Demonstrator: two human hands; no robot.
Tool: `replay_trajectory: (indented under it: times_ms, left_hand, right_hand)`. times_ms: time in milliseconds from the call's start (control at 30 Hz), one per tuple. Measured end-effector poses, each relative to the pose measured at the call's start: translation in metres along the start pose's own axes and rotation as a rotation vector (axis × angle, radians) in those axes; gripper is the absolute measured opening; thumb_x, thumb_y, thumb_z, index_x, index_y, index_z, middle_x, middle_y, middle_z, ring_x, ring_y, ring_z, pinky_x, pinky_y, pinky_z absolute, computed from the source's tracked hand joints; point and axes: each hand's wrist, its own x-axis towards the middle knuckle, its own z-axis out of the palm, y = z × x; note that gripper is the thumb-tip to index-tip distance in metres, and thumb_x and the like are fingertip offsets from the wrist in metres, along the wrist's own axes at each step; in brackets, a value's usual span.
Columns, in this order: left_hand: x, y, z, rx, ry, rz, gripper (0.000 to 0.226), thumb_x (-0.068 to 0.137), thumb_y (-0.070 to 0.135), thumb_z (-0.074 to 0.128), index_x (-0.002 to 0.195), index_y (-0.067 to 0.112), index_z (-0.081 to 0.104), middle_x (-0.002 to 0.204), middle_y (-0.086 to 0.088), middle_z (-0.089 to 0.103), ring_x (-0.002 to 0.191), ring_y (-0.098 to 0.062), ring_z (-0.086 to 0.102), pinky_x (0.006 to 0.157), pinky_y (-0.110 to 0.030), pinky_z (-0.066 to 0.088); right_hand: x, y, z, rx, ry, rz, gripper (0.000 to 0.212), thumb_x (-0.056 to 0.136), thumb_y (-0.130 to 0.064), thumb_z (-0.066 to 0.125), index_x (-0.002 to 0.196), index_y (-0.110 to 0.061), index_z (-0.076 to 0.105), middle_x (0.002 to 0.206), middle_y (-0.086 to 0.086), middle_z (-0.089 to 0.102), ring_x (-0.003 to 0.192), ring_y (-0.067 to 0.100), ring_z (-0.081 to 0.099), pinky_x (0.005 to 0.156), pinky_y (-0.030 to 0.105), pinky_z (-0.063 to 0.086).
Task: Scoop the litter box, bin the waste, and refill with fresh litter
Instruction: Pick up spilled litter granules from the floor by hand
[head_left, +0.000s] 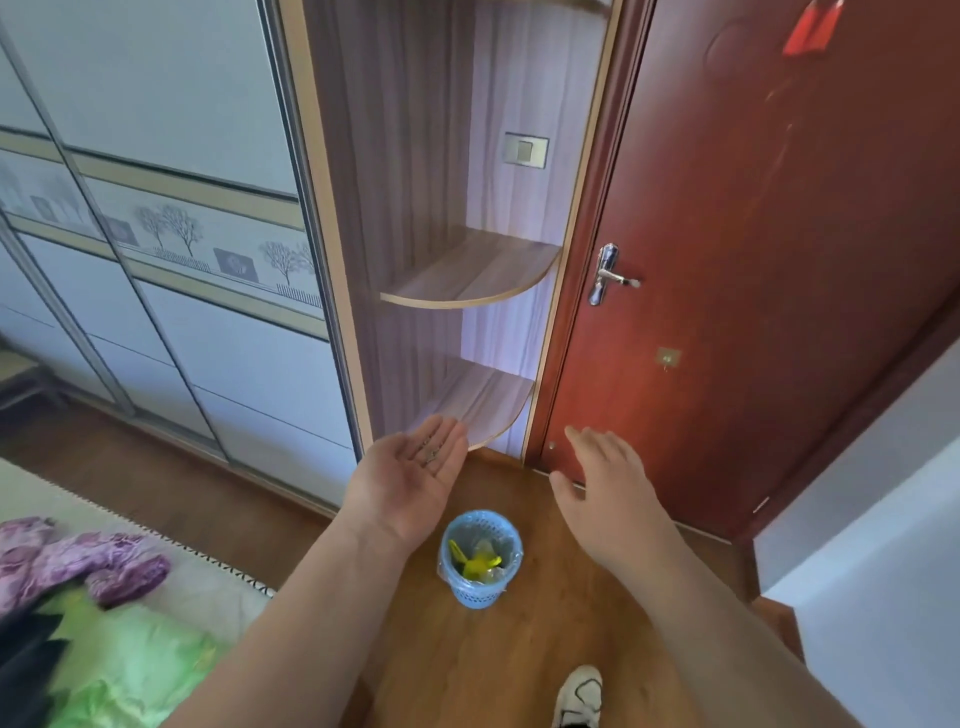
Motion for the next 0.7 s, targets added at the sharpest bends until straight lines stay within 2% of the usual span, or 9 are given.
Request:
replay_trajectory:
  times_ms: [233,400,567,700]
  left_hand:
    - [0.147,-0.027,0.038,0.032,0.112,-0.02,0.038,0.105,0.013,0.029,0.119,-0.007,0.058,0.12,-0.023,0.065,0.111,-0.033,0.063,0.098,-0.041,0.05]
    - [0.256,-0.052,0.039,-0.011,0.312,-0.046,0.037,0.104,0.015,0.033,0.114,-0.006,0.061,0.115,-0.021,0.069,0.102,-0.031,0.067,0.089,-0.041,0.053]
    - [0.365,-0.088,-0.012,0.013,0.482,-0.133,0.041,0.105,0.017,0.029,0.101,-0.004,0.065,0.091,-0.019,0.074,0.092,-0.03,0.069,0.082,-0.04,0.054]
    - [0.455,-0.126,-0.081,-0.023,0.597,-0.172,0.045,0.105,0.02,0.028,0.1,-0.006,0.064,0.089,-0.021,0.073,0.089,-0.032,0.069,0.081,-0.041,0.055]
  right_hand:
    - [0.137,0.068,0.033,-0.021,-0.059,-0.042,0.058,0.1,-0.04,0.046,0.153,-0.023,0.03,0.158,-0.002,0.032,0.149,0.021,0.017,0.12,0.038,0.02]
    - [0.24,0.12,0.074,-0.008,-0.132,-0.106,0.057,0.097,-0.033,0.054,0.15,-0.016,0.041,0.153,0.004,0.043,0.144,0.026,0.028,0.121,0.035,0.018]
    - [0.303,0.17,0.175,0.008,-0.268,-0.087,0.055,0.096,-0.028,0.053,0.147,-0.009,0.044,0.148,0.009,0.048,0.14,0.026,0.036,0.121,0.035,0.02]
    - [0.325,0.211,0.285,0.027,-0.399,-0.013,0.056,0.096,-0.03,0.049,0.149,-0.014,0.039,0.15,0.007,0.045,0.142,0.023,0.035,0.12,0.035,0.021]
